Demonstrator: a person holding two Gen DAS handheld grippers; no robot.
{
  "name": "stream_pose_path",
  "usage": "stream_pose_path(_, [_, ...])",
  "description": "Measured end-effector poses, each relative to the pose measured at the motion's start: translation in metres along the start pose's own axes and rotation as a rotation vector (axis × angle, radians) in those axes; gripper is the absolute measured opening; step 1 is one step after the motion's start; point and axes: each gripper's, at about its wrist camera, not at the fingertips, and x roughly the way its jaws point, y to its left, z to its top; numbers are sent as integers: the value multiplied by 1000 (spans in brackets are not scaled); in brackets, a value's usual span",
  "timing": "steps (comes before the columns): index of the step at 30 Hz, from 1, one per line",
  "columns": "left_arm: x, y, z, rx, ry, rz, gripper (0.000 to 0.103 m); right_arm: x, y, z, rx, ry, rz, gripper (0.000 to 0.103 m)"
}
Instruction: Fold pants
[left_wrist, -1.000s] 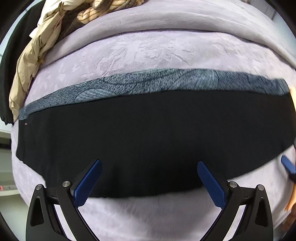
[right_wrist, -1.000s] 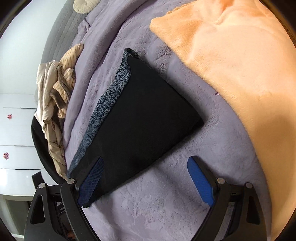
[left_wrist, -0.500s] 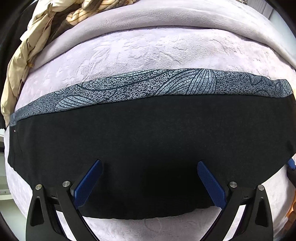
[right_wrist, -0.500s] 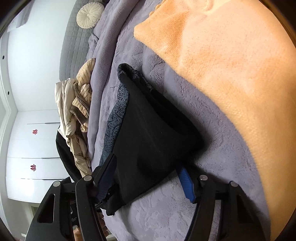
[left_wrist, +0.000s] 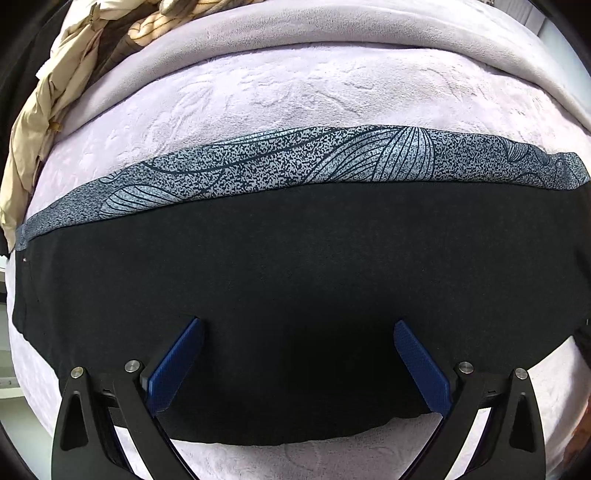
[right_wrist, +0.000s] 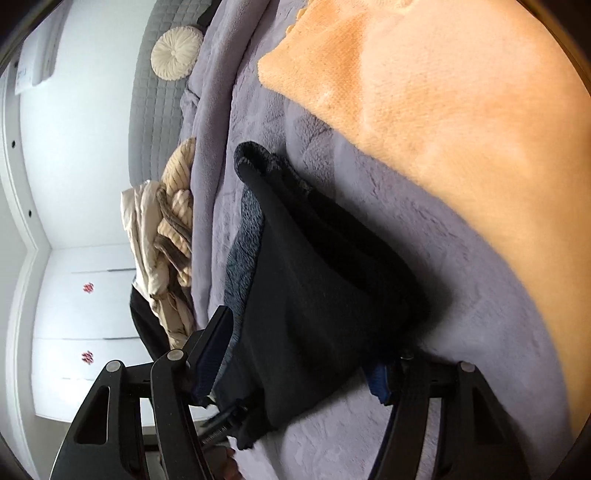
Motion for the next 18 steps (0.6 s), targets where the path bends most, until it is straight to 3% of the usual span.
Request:
stream_pose_path(1, [-2,3,2,-8,6,-13,92,2,0,1,17,-1,1,18])
stream_pose_path(2, [-9,7,2,-24,-5,-39,68,2,1,1,36,-6,18,13])
stream_pose_path(3, [-18,6,5,-31,-21,-51,61,0,6,0,22,-9,17,13])
stream_pose_path(7, [-39,5,34,-28,-154,-3,61,-8,42,-8,-123,0,-6,12])
stream_pose_path(11, [-8,-9,60,-43,-148,-9,61,-8,68,-12,-227,6,-36,12])
stream_pose_path(13, [13,-31,62,39,-145,67,61,-3,75,-14,-247,20,-41,12])
stream_pose_path(15, [9,-44,56,122,-194,140,61,1,86,-16,-281,13,-66,12])
stream_pose_path(16, [3,-41,54,128,-197,122,61,1,91,-18,-294,7,-73,12])
stream_pose_path(18, [-12,-23,45,81,-178,-3,61,0,108,-24,-338,-2,-96,12])
